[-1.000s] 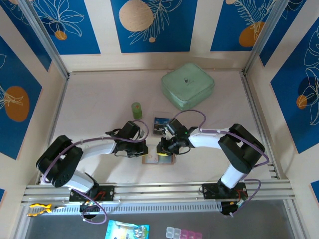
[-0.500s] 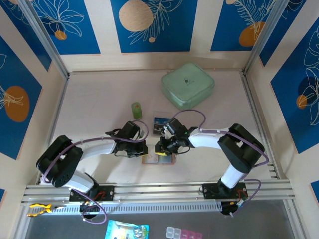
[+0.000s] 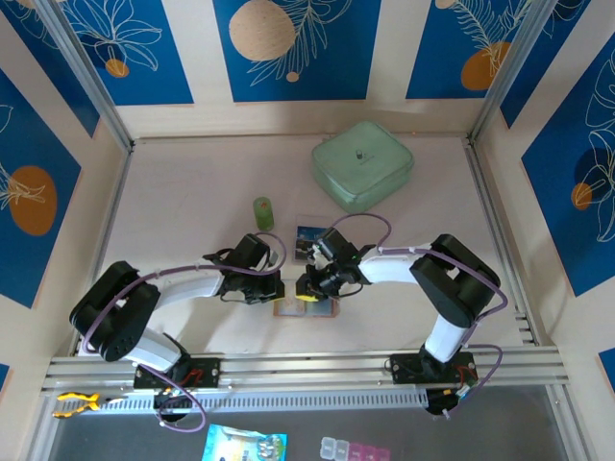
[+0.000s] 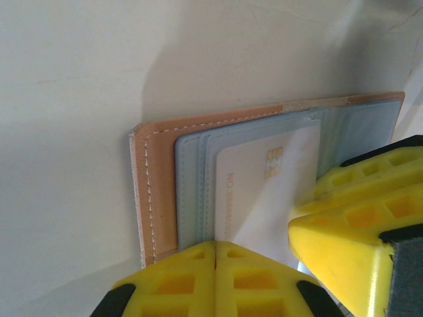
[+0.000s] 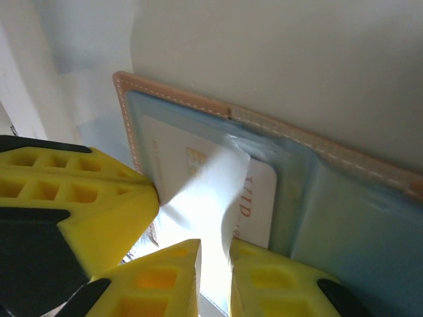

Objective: Take the credit cards out of the card holder

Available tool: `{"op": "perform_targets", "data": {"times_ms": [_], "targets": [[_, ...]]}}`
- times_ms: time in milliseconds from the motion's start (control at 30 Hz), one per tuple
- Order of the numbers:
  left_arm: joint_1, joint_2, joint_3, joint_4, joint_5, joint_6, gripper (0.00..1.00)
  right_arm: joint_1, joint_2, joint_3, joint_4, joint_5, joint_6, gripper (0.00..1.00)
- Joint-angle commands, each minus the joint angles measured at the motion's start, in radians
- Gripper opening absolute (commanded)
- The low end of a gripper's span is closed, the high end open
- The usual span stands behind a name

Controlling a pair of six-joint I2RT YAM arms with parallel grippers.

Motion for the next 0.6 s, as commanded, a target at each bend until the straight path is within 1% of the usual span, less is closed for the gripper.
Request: {"op": "perform_targets", "data": {"times_ms": [0, 100, 233, 333, 567], "targets": [[-0.003, 0.004, -0.013, -0.046, -0.032, 0.016, 0.00, 0.014, 0.021, 0.008, 0.034, -0.041, 0.026, 0.19], [-0.003, 0.004, -0.012, -0.049, -0.032, 0.018, 0.00, 0.014, 0.024, 0.010, 0.018, -0.040, 0.017, 0.19], [-0.003, 0.002, -0.011, -0.054, -0.036, 0.018, 0.00, 0.020, 0.030, 0.055, -0.162, 0.048, -0.037, 0.21], [-0.002, -0.001, -0.012, -0.056, -0.037, 0.017, 0.01, 0.020, 0.024, 0.074, -0.243, 0.088, -0.065, 0.21], [-0.003, -0.006, -0.011, -0.059, -0.036, 0.016, 0.03, 0.020, -0.001, 0.100, -0.303, 0.125, -0.090, 0.21]]}}
